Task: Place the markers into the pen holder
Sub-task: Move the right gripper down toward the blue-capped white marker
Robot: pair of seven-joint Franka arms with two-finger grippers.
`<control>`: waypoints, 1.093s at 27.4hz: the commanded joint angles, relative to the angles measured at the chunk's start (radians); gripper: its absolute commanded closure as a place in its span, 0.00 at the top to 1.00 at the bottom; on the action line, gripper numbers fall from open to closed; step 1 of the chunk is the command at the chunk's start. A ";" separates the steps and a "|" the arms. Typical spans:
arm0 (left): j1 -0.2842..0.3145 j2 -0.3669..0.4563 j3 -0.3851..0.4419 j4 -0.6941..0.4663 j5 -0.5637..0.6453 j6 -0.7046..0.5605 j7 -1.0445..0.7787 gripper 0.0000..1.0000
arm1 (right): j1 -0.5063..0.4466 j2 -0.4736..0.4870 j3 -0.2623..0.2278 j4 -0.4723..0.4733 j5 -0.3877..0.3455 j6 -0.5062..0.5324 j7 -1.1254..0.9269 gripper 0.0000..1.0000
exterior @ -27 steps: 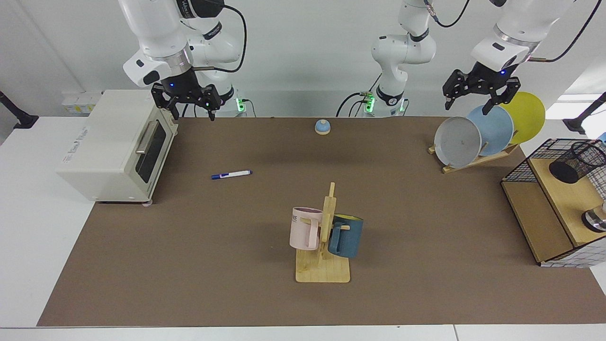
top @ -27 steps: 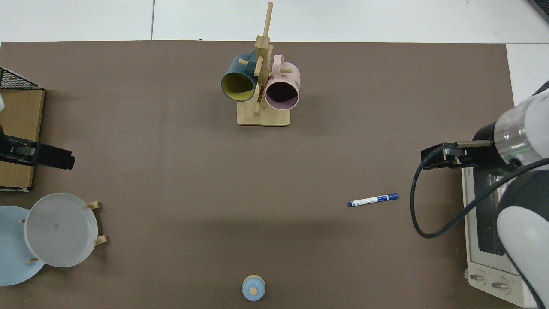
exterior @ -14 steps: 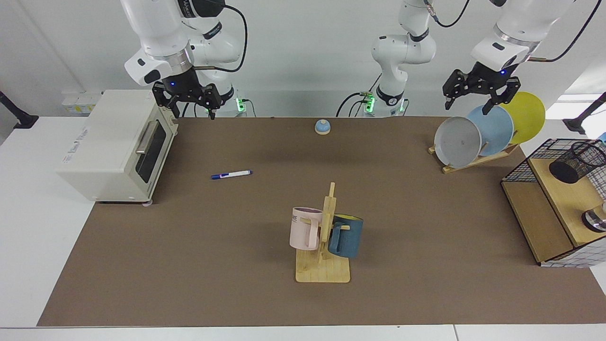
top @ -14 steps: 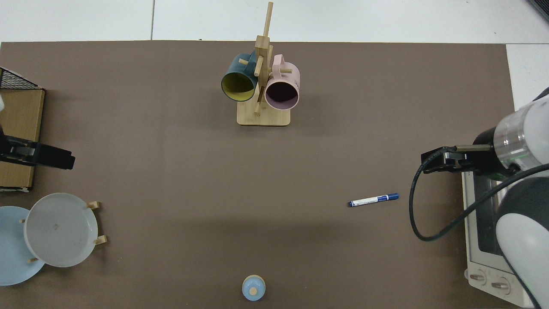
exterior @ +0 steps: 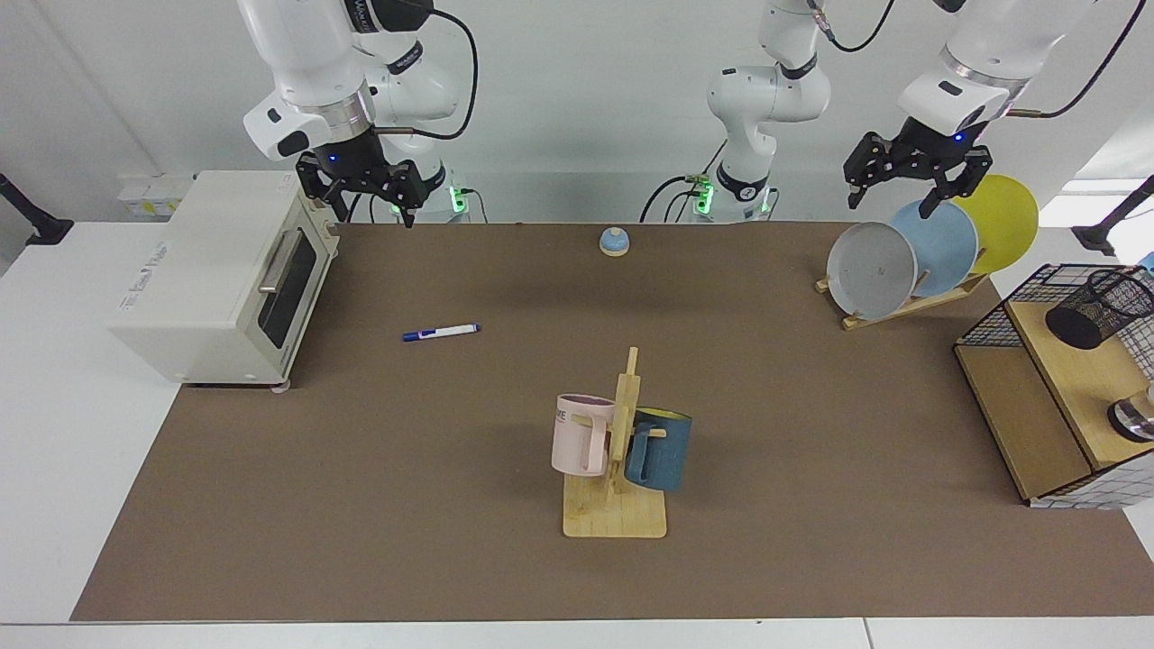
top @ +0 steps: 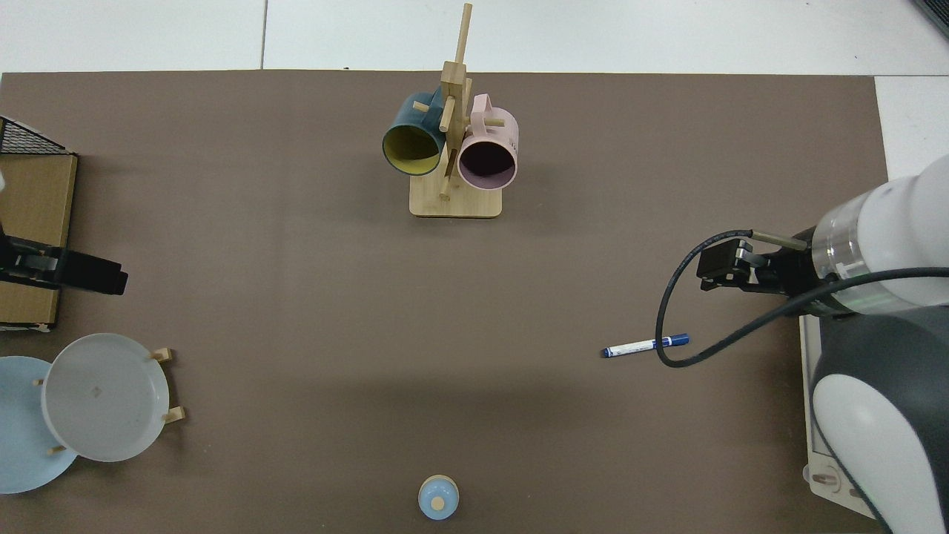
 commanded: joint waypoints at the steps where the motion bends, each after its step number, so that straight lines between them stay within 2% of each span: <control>1: -0.003 -0.032 0.000 -0.037 0.006 -0.006 0.002 1.00 | -0.026 -0.023 -0.003 -0.104 0.030 0.090 0.156 1.00; 5: -0.004 -0.039 0.000 -0.043 0.004 -0.007 0.016 1.00 | -0.035 -0.023 -0.003 -0.178 0.032 0.177 0.342 1.00; 10: -0.003 -0.052 0.002 -0.065 0.003 -0.007 0.040 1.00 | -0.024 -0.011 -0.002 -0.240 0.033 0.228 0.523 0.99; 15: -0.004 -0.075 0.002 -0.101 0.003 -0.006 0.050 1.00 | -0.029 -0.002 -0.002 -0.319 0.043 0.346 0.635 0.99; 18: -0.001 -0.078 0.003 -0.105 0.003 0.000 0.051 1.00 | -0.033 0.019 -0.002 -0.359 0.078 0.407 0.704 0.99; 25: 0.002 -0.078 0.003 -0.109 0.003 0.002 0.050 1.00 | -0.021 0.026 0.000 -0.463 0.082 0.551 0.856 0.99; 30: 0.000 -0.082 0.003 -0.118 0.001 0.005 0.050 1.00 | -0.021 0.016 0.000 -0.539 0.082 0.642 0.865 1.00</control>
